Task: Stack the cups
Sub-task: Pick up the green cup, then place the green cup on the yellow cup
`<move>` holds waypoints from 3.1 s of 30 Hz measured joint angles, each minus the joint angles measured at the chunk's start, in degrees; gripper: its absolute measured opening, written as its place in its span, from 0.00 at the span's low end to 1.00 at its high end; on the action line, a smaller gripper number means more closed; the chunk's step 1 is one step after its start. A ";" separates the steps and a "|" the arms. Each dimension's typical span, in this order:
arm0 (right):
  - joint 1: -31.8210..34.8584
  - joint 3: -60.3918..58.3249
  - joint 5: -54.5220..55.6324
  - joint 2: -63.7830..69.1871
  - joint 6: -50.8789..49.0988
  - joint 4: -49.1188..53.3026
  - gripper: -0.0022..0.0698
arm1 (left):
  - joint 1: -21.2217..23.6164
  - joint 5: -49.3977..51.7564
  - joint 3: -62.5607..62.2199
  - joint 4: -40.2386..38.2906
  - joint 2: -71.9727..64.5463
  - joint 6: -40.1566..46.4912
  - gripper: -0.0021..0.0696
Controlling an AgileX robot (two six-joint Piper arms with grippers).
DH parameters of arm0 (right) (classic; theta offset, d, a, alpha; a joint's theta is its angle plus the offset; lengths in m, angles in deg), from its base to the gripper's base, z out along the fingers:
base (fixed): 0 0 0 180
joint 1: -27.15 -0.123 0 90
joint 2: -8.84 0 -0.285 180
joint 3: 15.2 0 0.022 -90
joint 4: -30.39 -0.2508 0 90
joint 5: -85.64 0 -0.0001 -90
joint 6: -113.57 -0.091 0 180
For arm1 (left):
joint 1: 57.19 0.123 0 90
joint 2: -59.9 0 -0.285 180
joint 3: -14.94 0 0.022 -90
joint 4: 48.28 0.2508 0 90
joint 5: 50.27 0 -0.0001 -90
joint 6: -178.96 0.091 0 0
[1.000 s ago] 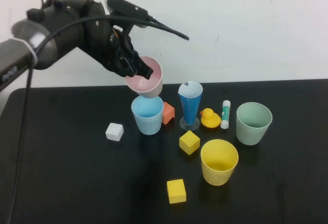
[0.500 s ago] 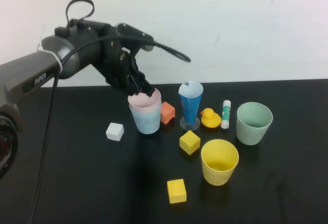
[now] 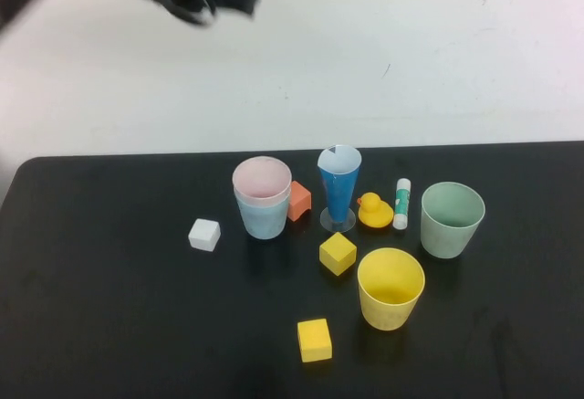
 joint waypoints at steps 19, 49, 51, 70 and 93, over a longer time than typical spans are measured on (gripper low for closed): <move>0.00 26.75 3.47 51.15 17.42 -15.84 0.55 | 0.00 -11.92 49.79 -1.14 47.24 1.25 0.03; -1.95 63.15 -22.98 78.26 10.84 -19.64 0.06 | 0.00 -23.34 75.96 2.28 75.18 1.85 0.03; -4.93 63.91 -24.73 75.45 8.52 -15.39 0.06 | 0.00 -23.76 75.96 2.28 75.18 1.85 0.03; -21.85 46.24 -2.89 66.78 1.28 0.36 0.06 | 0.00 -23.02 78.10 5.57 75.18 1.85 0.03; -21.85 46.24 -10.88 73.45 1.28 0.42 0.32 | 0.00 -23.21 78.10 5.70 75.18 1.37 0.03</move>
